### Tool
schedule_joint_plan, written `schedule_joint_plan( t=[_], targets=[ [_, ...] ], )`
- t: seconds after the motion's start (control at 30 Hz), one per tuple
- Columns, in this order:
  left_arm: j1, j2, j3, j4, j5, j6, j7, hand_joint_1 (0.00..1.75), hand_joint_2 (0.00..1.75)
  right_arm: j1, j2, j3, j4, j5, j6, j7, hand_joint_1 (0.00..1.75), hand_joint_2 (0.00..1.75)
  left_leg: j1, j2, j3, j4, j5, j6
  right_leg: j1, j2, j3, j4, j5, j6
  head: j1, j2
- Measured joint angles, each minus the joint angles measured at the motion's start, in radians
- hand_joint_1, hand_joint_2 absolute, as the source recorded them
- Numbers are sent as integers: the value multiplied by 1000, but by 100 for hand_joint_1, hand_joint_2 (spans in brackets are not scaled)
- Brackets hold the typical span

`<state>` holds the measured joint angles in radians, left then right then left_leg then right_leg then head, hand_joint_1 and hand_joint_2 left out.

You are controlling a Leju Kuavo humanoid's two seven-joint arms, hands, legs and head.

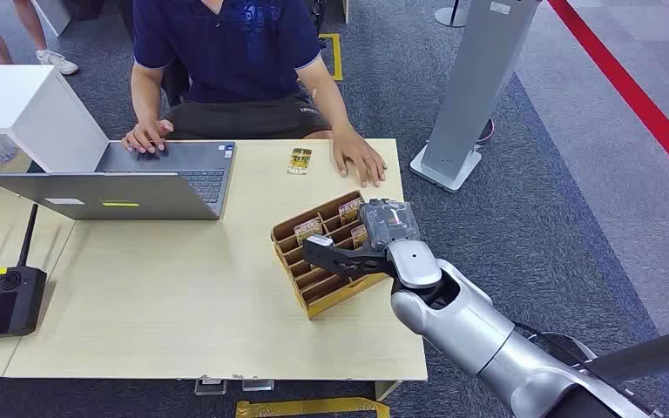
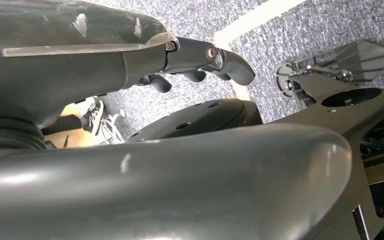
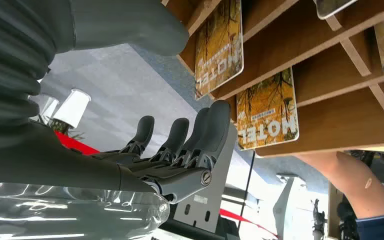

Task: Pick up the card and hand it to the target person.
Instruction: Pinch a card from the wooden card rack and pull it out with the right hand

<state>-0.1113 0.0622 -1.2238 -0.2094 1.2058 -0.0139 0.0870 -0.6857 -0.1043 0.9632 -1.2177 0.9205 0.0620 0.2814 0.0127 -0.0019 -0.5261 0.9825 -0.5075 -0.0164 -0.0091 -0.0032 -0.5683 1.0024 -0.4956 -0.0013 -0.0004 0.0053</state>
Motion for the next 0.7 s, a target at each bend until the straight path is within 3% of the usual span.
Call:
schedule_joint_plan(
  t=[0.7],
  targets=[
    [0,0,-1,0,1,-7,0,0,0,8,21,0,45,-3,-11,-15,82,175,0,0,0,0,0,0,0,0,0,0,0,0,0,0]
  ],
)
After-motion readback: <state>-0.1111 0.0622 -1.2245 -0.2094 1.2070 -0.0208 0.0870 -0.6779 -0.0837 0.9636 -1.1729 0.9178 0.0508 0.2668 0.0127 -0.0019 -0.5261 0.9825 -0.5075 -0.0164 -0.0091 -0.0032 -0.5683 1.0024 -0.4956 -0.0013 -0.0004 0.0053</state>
